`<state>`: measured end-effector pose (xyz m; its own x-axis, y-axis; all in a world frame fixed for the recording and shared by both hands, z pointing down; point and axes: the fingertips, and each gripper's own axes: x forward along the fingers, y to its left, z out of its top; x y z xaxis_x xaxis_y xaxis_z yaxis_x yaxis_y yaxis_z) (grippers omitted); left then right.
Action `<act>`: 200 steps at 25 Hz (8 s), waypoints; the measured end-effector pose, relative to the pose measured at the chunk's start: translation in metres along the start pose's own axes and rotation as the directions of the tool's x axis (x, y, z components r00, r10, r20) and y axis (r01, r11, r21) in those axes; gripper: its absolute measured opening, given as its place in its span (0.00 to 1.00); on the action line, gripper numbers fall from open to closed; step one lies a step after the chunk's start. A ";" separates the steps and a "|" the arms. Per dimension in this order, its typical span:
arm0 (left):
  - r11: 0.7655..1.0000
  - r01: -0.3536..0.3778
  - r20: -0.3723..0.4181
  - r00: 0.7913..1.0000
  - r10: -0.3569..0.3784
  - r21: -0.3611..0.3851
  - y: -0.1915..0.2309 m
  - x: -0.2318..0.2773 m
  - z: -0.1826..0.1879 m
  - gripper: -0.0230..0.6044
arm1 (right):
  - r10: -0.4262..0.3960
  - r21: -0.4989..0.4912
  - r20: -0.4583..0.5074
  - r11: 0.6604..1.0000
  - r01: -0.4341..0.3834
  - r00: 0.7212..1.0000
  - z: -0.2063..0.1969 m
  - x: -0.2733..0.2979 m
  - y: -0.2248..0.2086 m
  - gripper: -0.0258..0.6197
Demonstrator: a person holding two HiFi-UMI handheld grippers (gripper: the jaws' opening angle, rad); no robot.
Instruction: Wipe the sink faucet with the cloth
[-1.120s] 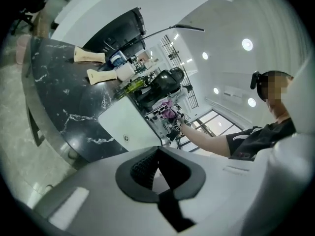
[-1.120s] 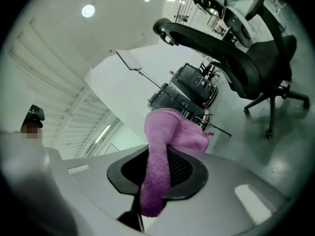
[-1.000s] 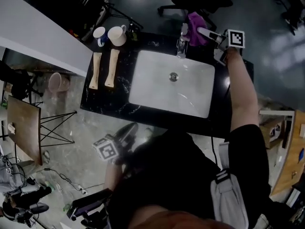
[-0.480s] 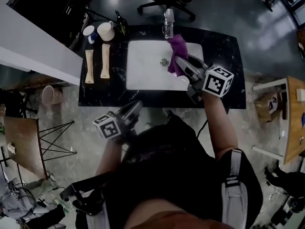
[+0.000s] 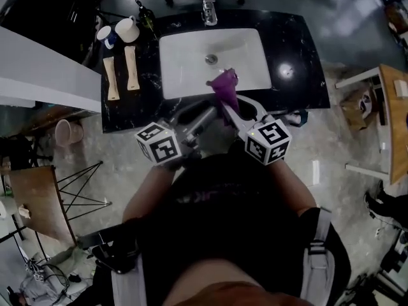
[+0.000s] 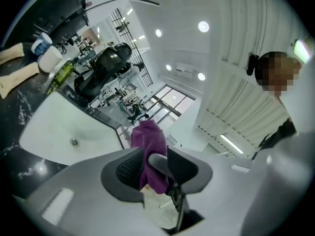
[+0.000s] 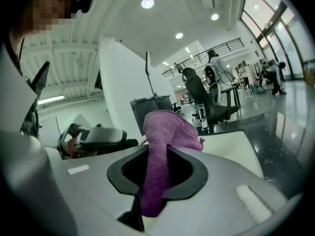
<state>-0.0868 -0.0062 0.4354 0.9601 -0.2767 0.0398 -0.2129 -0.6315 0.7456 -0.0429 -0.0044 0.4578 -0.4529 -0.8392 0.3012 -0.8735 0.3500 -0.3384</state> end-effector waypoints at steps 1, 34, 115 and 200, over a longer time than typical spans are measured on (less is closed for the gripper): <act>1.000 0.002 -0.014 1.000 -0.002 0.009 -0.004 0.005 -0.002 0.23 | -0.025 -0.046 -0.019 0.999 0.024 1.000 -0.005 -0.001 0.002 0.18; 0.960 -0.276 0.120 0.952 0.280 -0.052 0.050 0.015 0.029 0.17 | 0.085 -0.086 0.029 0.993 -0.082 0.996 0.010 -0.044 -0.021 0.06; 0.968 -0.222 -0.130 0.970 0.207 -0.114 0.343 0.226 0.206 0.16 | -0.338 0.312 -0.143 0.877 0.366 0.930 -0.036 -0.046 -0.199 0.06; 0.856 -0.035 0.179 0.973 0.148 -0.515 0.307 0.164 0.119 0.15 | -0.227 0.417 -0.153 0.868 0.271 0.962 -0.046 -0.041 -0.212 0.06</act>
<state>-0.0161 -0.3310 0.5916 0.8699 -0.4923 0.0296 -0.1227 -0.1579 0.9798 0.1528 -0.0248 0.5578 -0.2649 -0.8230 0.5025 -0.8061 -0.0970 -0.5838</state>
